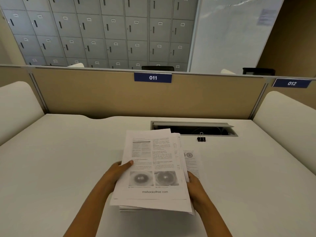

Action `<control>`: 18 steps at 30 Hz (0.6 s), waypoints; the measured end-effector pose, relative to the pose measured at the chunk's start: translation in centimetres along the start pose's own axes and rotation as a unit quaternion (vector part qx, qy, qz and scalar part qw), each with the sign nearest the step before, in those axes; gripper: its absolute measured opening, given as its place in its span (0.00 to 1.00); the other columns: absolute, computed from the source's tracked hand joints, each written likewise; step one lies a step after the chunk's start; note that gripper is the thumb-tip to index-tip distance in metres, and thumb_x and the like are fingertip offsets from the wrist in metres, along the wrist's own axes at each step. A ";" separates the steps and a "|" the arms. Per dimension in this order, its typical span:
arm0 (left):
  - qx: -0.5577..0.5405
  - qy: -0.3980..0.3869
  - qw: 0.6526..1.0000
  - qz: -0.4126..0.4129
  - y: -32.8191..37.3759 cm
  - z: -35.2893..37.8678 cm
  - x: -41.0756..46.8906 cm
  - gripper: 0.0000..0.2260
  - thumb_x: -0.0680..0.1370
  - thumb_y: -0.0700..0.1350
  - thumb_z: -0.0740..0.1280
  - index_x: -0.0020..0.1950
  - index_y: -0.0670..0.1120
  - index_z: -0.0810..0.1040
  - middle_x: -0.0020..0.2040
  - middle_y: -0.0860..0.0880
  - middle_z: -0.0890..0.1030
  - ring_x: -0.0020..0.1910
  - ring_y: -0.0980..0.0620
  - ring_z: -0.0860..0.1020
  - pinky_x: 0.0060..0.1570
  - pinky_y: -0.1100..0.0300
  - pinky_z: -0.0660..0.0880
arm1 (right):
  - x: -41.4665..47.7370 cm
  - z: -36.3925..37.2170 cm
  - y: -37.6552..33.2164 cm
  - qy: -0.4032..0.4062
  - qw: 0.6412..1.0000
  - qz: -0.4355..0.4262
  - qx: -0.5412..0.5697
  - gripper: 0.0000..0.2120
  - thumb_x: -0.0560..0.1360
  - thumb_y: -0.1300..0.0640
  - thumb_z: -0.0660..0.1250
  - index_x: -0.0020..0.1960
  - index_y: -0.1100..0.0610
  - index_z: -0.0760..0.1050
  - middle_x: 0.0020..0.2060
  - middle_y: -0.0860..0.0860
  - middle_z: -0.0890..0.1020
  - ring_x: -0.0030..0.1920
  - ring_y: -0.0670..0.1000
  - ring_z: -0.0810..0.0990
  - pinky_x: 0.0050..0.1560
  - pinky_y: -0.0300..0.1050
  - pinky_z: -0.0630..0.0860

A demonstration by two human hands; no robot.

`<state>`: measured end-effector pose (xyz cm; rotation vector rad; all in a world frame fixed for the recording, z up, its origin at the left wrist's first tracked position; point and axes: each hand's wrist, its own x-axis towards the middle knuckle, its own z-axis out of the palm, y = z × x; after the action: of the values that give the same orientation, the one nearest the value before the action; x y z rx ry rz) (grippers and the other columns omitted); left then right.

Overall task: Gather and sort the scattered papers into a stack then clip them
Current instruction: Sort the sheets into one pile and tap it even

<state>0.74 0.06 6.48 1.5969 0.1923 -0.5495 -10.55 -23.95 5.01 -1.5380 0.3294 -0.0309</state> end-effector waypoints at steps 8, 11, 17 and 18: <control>-0.021 -0.042 0.999 -0.007 -3.5 -0.6 0.5 0.15 0.75 0.41 0.66 0.62 0.41 0.73 0.51 0.42 0.83 0.49 0.40 0.81 0.44 0.50 0.79 | 1.6 -1.2 -0.2 0.097 0.986 0.044 -0.126 0.13 0.75 0.52 0.67 0.57 0.55 0.75 0.52 0.52 0.82 0.44 0.48 0.81 0.40 0.42 0.79; -0.022 -0.018 1.000 0.002 -4.1 -1.0 0.7 0.14 0.76 0.40 0.65 0.61 0.41 0.73 0.48 0.45 0.82 0.46 0.43 0.81 0.36 0.56 0.78 | 1.9 -3.1 0.3 0.228 0.923 0.062 -0.303 0.22 0.74 0.50 0.68 0.64 0.59 0.70 0.58 0.58 0.79 0.53 0.56 0.80 0.52 0.49 0.77; -0.013 0.018 1.000 0.021 -4.6 -1.1 1.1 0.10 0.77 0.40 0.63 0.59 0.43 0.72 0.44 0.47 0.81 0.43 0.45 0.81 0.33 0.57 0.77 | 1.4 -3.8 1.8 0.202 0.798 0.147 -0.548 0.41 0.64 0.31 0.67 0.64 0.59 0.64 0.62 0.57 0.69 0.62 0.55 0.69 0.57 0.44 0.71; -0.011 0.019 0.999 0.024 -4.6 -1.1 1.1 0.10 0.78 0.40 0.63 0.59 0.43 0.72 0.44 0.47 0.81 0.43 0.45 0.81 0.33 0.57 0.77 | 1.4 -3.5 2.1 0.200 0.794 0.145 -0.556 0.40 0.64 0.31 0.67 0.63 0.59 0.64 0.61 0.56 0.69 0.61 0.55 0.69 0.57 0.44 0.71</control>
<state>-0.13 1.43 1.87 1.5873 0.1880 -0.4784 -10.37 -27.64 2.71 -2.6396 1.0553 0.1008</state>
